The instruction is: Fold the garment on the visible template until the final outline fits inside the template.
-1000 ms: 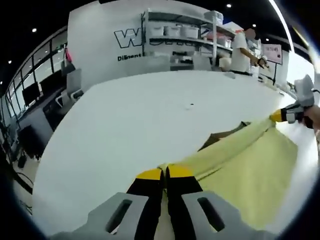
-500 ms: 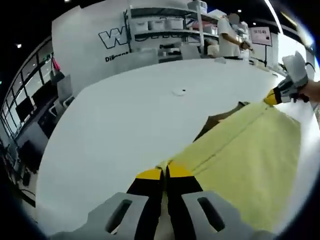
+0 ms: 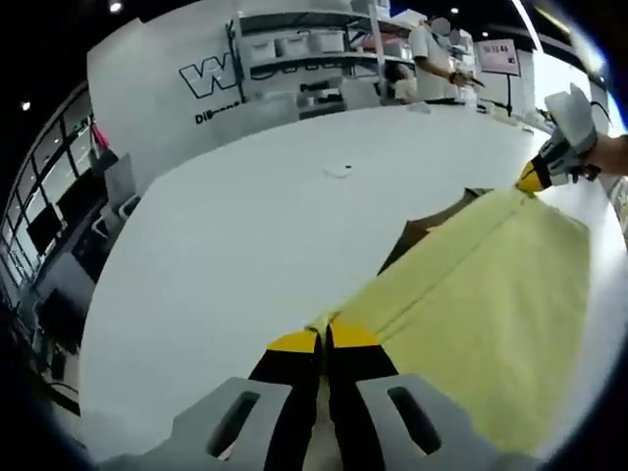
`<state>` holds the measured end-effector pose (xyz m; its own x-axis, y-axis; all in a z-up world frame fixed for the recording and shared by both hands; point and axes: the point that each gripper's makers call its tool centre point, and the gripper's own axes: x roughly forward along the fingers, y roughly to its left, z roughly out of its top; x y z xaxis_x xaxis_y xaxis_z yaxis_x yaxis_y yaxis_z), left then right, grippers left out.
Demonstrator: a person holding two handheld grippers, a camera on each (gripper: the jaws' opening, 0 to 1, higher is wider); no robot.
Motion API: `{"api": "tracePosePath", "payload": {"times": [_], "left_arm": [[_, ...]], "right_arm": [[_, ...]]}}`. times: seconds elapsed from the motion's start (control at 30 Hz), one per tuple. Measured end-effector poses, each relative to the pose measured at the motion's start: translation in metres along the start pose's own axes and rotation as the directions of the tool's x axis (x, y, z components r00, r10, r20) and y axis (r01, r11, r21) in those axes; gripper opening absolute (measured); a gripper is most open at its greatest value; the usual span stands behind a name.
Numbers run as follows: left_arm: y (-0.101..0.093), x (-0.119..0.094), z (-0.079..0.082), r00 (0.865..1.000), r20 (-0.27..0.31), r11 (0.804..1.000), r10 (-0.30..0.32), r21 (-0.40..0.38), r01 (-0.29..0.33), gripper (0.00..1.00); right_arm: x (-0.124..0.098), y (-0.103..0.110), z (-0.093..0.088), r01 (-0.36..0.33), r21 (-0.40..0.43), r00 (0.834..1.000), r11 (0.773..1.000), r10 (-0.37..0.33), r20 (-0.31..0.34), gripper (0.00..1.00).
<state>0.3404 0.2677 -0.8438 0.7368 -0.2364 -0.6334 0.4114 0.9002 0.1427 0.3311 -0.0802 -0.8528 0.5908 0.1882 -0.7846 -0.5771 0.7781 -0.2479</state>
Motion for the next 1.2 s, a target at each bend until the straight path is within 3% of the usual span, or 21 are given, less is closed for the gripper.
{"api": "tracePosePath", "payload": {"times": [0.2,0.23,0.3,0.47,0.57,0.7,0.8,0.93,0.97,1.0,1.07,1.2], "left_arm": [[-0.012,-0.018,-0.012,1.0,0.019,1.0,-0.025,-0.011,0.025,0.0],[-0.015,-0.023,-0.014,0.999,0.037,0.999,-0.028,0.016,0.028,0.0],[-0.017,-0.023,-0.016,0.999,0.039,0.998,-0.025,0.06,0.023,0.0],[-0.019,-0.026,-0.022,0.999,0.035,0.997,-0.03,0.076,0.027,0.0],[-0.023,-0.03,-0.025,0.999,0.036,0.993,-0.035,0.115,0.031,0.0],[-0.028,-0.037,-0.029,0.998,0.041,0.987,-0.05,0.154,0.043,0.0],[-0.03,-0.04,-0.032,0.997,0.039,0.993,-0.066,0.105,0.062,0.0],[-0.035,-0.045,-0.035,0.996,0.046,0.991,-0.077,0.117,0.071,0.0],[-0.036,-0.046,-0.035,0.995,0.041,0.98,-0.091,0.182,0.082,0.0],[-0.036,-0.047,-0.036,0.995,0.036,0.976,-0.093,0.199,0.084,0.0],[-0.038,-0.051,-0.04,0.996,0.029,0.993,-0.082,0.082,0.079,0.0],[-0.041,-0.056,-0.043,0.996,0.038,0.991,-0.076,0.116,0.071,0.0]], "right_arm": [[-0.007,0.006,-0.01,-0.013,-0.015,1.0,1.0,0.014,0.019,0.0],[-0.009,0.009,-0.01,-0.017,0.045,0.999,0.999,0.015,0.042,0.0],[-0.012,0.012,-0.014,-0.032,0.091,0.999,0.995,0.029,0.042,0.0],[-0.022,0.021,-0.022,-0.03,0.072,0.998,0.997,0.027,0.049,0.0],[-0.029,0.026,-0.029,-0.047,0.13,0.997,0.99,0.038,0.073,0.0],[-0.04,0.034,-0.038,-0.06,0.12,0.995,0.991,0.05,0.084,0.0],[-0.043,0.036,-0.041,-0.075,0.149,0.993,0.986,0.06,0.103,0.0],[-0.047,0.04,-0.047,-0.091,0.164,0.993,0.982,0.077,0.089,0.0],[-0.047,0.04,-0.048,-0.092,0.16,0.993,0.983,0.079,0.088,0.0],[-0.049,0.042,-0.049,-0.096,0.173,0.993,0.98,0.082,0.083,0.0],[-0.053,0.047,-0.053,-0.085,0.135,0.994,0.987,0.075,0.076,0.0],[-0.053,0.046,-0.058,-0.088,0.191,0.994,0.978,0.074,0.082,0.0]]}}
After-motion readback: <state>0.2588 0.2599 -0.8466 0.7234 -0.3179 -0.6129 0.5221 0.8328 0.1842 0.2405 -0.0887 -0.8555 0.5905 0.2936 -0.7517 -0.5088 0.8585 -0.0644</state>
